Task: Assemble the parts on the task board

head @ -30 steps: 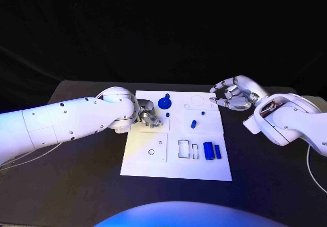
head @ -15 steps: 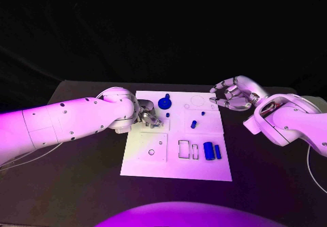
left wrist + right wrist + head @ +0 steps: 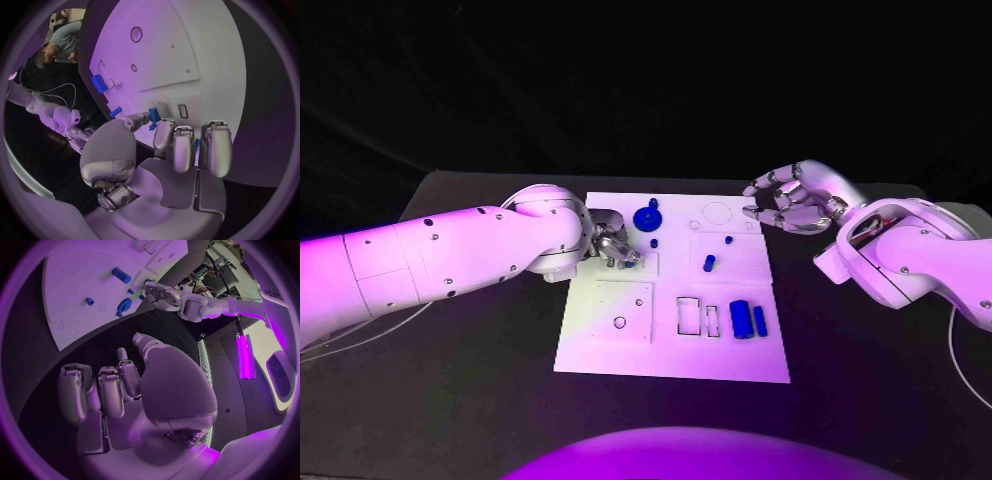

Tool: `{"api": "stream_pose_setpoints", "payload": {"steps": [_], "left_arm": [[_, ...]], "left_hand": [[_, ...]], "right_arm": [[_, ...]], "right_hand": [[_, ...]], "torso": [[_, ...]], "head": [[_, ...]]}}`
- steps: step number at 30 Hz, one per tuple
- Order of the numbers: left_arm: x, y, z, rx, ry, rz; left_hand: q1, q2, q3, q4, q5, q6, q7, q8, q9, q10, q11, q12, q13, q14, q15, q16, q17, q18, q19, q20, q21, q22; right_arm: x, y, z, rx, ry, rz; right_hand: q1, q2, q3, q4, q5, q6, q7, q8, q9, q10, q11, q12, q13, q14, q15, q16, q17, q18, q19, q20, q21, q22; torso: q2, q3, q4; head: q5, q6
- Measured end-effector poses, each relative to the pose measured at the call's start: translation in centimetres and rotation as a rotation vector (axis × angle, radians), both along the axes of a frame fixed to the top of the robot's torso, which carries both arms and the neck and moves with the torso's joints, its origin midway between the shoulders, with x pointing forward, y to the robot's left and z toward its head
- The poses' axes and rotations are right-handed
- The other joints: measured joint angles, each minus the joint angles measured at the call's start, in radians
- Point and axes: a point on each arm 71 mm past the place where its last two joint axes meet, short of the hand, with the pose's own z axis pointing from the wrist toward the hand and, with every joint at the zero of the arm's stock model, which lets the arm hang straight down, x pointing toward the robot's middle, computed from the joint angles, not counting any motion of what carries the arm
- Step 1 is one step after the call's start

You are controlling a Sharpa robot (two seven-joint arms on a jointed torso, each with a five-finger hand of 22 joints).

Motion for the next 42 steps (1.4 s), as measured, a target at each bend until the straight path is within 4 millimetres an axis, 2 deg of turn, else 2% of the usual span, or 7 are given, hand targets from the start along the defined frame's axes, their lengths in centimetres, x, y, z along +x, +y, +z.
{"api": "stream_pose_setpoints", "payload": {"steps": [9, 13, 15, 21, 26, 37, 42], "left_arm": [[0.05, 0.24, 0.06, -0.021, 0.002, 0.022], [0.07, 0.29, 0.07, -0.029, 0.005, 0.029], [0.08, 0.33, 0.08, -0.034, 0.008, 0.033], [0.08, 0.43, 0.11, -0.053, 0.019, 0.048], [0.08, 0.48, 0.10, -0.072, 0.028, 0.062], [-0.08, 0.16, 0.25, -0.124, 0.049, 0.078], [0.02, 0.36, 0.93, -0.151, 0.060, 0.087]], "left_hand": [[0.056, 0.005, 0.016, -0.025, 0.005, -0.025, 0.008, -0.017, -0.006, -0.032, 0.007, -0.042, -0.051, 0.000, 0.000, 0.000, 0.000, 0.000, 0.000, 0.000, 0.000, 0.000], [0.079, 0.003, 0.023, -0.031, 0.005, -0.043, 0.018, -0.044, -0.018, -0.050, 0.014, -0.059, -0.074, 0.000, 0.000, 0.000, 0.000, 0.000, 0.000, 0.000, 0.000, 0.000], [0.104, 0.004, 0.032, -0.040, 0.005, -0.053, 0.029, -0.067, -0.030, -0.060, 0.025, -0.072, -0.086, -0.002, 0.006, 0.000, 0.000, 0.000, 0.000, 0.000, 0.000, 0.000], [0.154, 0.018, 0.051, -0.059, 0.002, -0.062, 0.038, -0.103, -0.048, -0.074, 0.028, -0.084, -0.107, 0.000, 0.014, 0.000, 0.000, 0.000, -0.004, 0.004, -0.004, 0.000], [0.185, 0.018, 0.051, -0.059, -0.001, -0.066, 0.042, -0.107, -0.048, -0.074, 0.029, -0.084, -0.107, 0.000, 0.014, 0.000, 0.000, 0.000, -0.004, 0.004, -0.004, 0.000], [0.189, 0.014, 0.051, -0.059, -0.003, -0.065, 0.041, -0.104, -0.043, -0.074, 0.029, -0.084, -0.102, 0.000, 0.014, 0.000, 0.000, 0.000, 0.000, 0.008, -0.004, 0.000], [0.189, 0.014, 0.051, -0.059, -0.008, -0.065, 0.041, -0.100, -0.043, -0.074, 0.029, -0.084, -0.102, 0.000, 0.014, 0.000, 0.000, 0.000, 0.000, 0.007, -0.004, 0.000]], "right_arm": [[0.00, -0.02, 0.00, 0.000, 0.000, 0.000], [0.00, -0.04, 0.00, 0.000, 0.000, -0.001], [0.00, -0.05, 0.00, 0.000, 0.000, -0.001], [0.00, -0.05, -0.01, -0.001, 0.001, -0.001], [0.00, -0.04, -0.04, -0.001, 0.002, -0.001], [0.00, -0.06, -0.08, -0.002, 0.004, -0.002], [0.00, -0.09, -0.09, -0.002, 0.004, -0.002]], "right_hand": [[0.000, 0.000, 0.000, 0.000, 0.000, 0.000, 0.000, 0.000, 0.000, 0.000, 0.000, 0.000, 0.000, 0.000, 0.000, 0.000, 0.001, 0.000, 0.000, 0.000, 0.000, 0.000], [0.000, 0.000, 0.000, 0.000, 0.000, 0.000, 0.000, 0.000, 0.000, 0.000, 0.000, 0.000, 0.000, 0.000, 0.000, 0.000, 0.001, 0.000, 0.000, 0.000, 0.000, 0.000], [0.000, 0.000, 0.000, 0.000, 0.000, 0.000, 0.000, 0.000, 0.000, 0.000, 0.000, 0.000, 0.000, 0.000, 0.000, 0.000, 0.001, 0.000, 0.000, 0.000, 0.000, 0.000], [0.000, 0.000, 0.000, 0.000, 0.000, 0.000, 0.000, 0.000, 0.000, 0.000, 0.000, 0.000, 0.000, 0.000, 0.000, 0.000, 0.001, 0.000, 0.000, 0.000, 0.000, 0.000], [0.000, 0.000, 0.000, 0.000, 0.000, 0.000, 0.000, 0.000, 0.000, 0.000, 0.000, 0.000, 0.001, 0.000, 0.000, 0.000, 0.001, 0.000, 0.000, 0.000, 0.000, 0.000], [0.000, 0.000, 0.000, 0.000, 0.000, 0.000, 0.000, 0.000, -0.001, 0.000, 0.000, 0.000, 0.001, 0.000, 0.000, 0.000, 0.000, 0.000, 0.000, 0.000, 0.000, 0.000], [0.000, 0.000, 0.000, 0.000, 0.000, 0.000, 0.000, 0.000, -0.001, 0.000, 0.000, 0.000, 0.001, 0.000, 0.000, 0.000, 0.000, 0.000, 0.000, 0.000, 0.000, 0.000]], "torso": [[0.000, 0.0005, 0.0001], [0.000, 0.0006, 0.0003], [0.000, 0.0006, 0.0004], [0.000, 0.0006, 0.0004], [0.000, 0.0007, 0.0006], [-0.001, 0.0010, 0.0006], [-0.001, 0.0010, 0.0011]], "head": [[-0.001, -0.001], [-0.001, -0.001], [-0.001, -0.002], [-0.001, -0.002], [-0.001, -0.001], [-0.001, -0.001], [-0.001, -0.001]]}}
